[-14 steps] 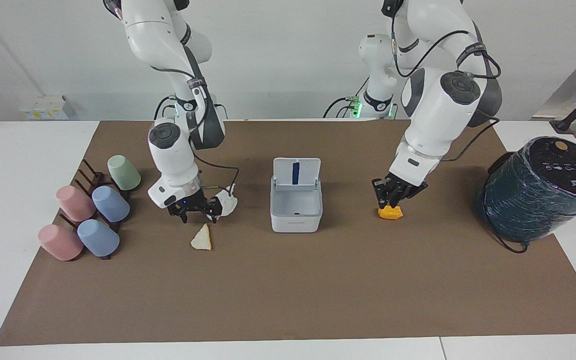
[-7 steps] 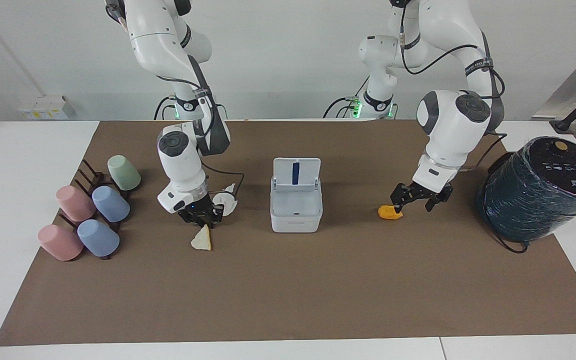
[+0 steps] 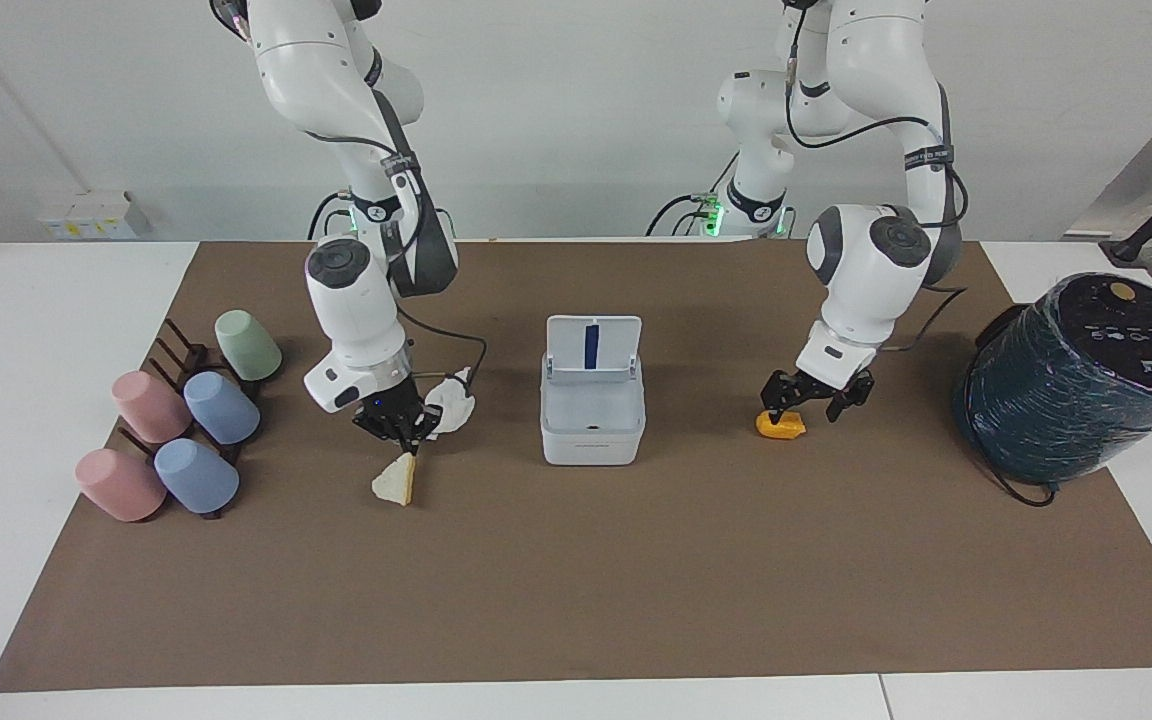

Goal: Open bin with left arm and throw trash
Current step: 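Carry the yellow wedge over the open bin with the right gripper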

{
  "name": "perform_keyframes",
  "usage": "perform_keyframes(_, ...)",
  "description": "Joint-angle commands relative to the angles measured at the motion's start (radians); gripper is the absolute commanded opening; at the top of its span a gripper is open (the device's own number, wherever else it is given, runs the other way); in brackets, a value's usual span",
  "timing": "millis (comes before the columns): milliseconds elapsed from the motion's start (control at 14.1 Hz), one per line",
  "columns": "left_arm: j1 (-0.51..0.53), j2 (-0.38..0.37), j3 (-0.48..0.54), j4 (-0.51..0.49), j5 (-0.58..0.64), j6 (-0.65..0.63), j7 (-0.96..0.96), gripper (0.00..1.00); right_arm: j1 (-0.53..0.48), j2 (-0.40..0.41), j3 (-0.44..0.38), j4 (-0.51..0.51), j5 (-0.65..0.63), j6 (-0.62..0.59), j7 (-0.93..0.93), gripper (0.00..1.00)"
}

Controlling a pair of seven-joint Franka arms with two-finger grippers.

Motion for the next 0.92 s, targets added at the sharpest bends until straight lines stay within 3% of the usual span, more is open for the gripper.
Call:
perform_keyframes(0, -0.026, 0.021, 0.005, -0.065, 0.017, 0.099, 0.005, 1.0, 0.055, -0.037, 0.002, 0.062, -0.016, -0.097, 0.11, 0.0)
perform_keyframes(427, -0.033, 0.052, 0.005, -0.068, 0.017, 0.123, 0.005, 1.0, 0.199, 0.012, 0.004, 0.273, 0.007, -0.208, 0.308, 0.0)
perform_keyframes(640, -0.042, 0.051, 0.005, -0.067, 0.017, 0.118, 0.005, 1.0, 0.242, 0.033, 0.005, 0.341, 0.181, -0.23, 0.409, 0.0)
perform_keyframes(711, -0.042, 0.051, 0.005, -0.065, 0.017, 0.106, 0.005, 0.97, 0.251, 0.035, 0.004, 0.341, 0.189, -0.228, 0.434, 0.0)
perform_keyframes(853, -0.04, 0.049, 0.005, -0.062, 0.017, 0.061, 0.004, 0.72, 0.271, 0.035, 0.005, 0.338, 0.199, -0.216, 0.457, 0.0)
